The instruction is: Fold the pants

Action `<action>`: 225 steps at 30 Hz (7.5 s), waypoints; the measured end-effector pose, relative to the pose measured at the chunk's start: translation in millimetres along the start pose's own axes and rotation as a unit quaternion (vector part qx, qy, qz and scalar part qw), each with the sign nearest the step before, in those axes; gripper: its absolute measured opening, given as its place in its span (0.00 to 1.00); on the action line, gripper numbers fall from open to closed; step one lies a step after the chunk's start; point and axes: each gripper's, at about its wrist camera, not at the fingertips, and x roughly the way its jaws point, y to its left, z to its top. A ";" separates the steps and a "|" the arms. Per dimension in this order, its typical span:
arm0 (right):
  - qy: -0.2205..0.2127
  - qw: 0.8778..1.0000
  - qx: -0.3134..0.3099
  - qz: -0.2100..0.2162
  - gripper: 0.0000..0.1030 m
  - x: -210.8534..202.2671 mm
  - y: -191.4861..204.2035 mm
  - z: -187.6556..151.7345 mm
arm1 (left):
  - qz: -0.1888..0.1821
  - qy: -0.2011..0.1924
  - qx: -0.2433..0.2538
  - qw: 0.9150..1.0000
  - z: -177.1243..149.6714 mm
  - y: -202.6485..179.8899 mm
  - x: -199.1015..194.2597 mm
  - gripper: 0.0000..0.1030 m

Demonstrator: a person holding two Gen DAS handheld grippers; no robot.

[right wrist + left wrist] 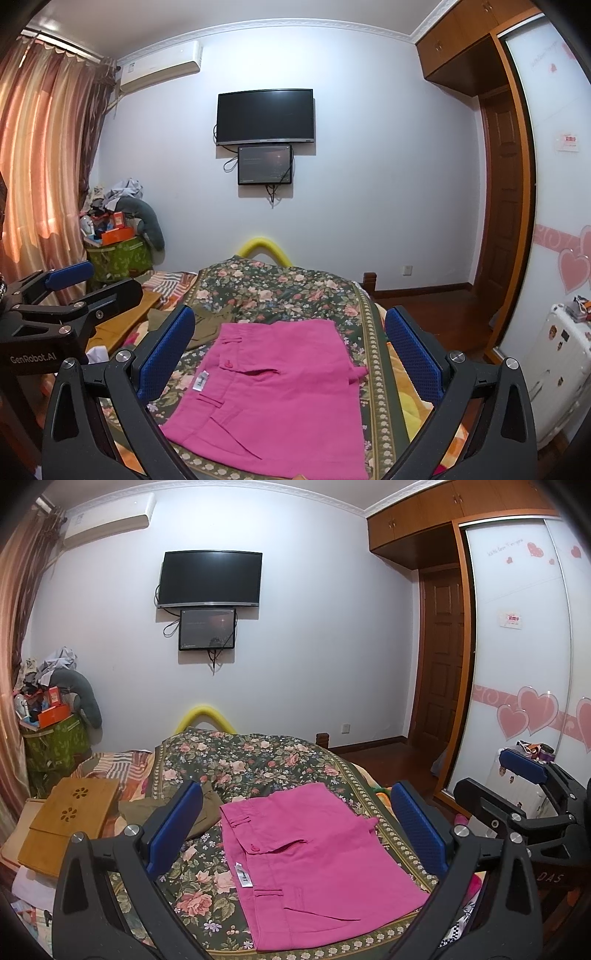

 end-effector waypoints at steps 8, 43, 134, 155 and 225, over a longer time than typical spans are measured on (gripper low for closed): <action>0.000 1.000 0.000 0.000 0.99 -0.1 0.4 0.2 | 0.002 0.001 0.002 1.000 0.1 -0.1 1.5 1.00; 0.208 0.977 0.016 -0.044 0.99 124.0 -79.0 -80.0 | 0.036 0.257 -0.025 0.965 -84.6 70.6 198.8 0.92; 0.372 0.921 0.079 0.084 0.29 292.0 -125.1 -149.3 | 0.029 0.403 0.015 0.915 -157.6 100.9 336.5 0.59; 0.360 0.932 -0.019 0.036 0.02 294.3 -121.6 -157.0 | 0.043 0.385 0.038 0.921 -166.7 96.4 334.2 0.63; 0.201 0.977 0.027 0.073 0.03 297.3 -117.8 -0.8 | 0.079 0.240 0.099 0.962 -18.9 121.6 336.6 0.11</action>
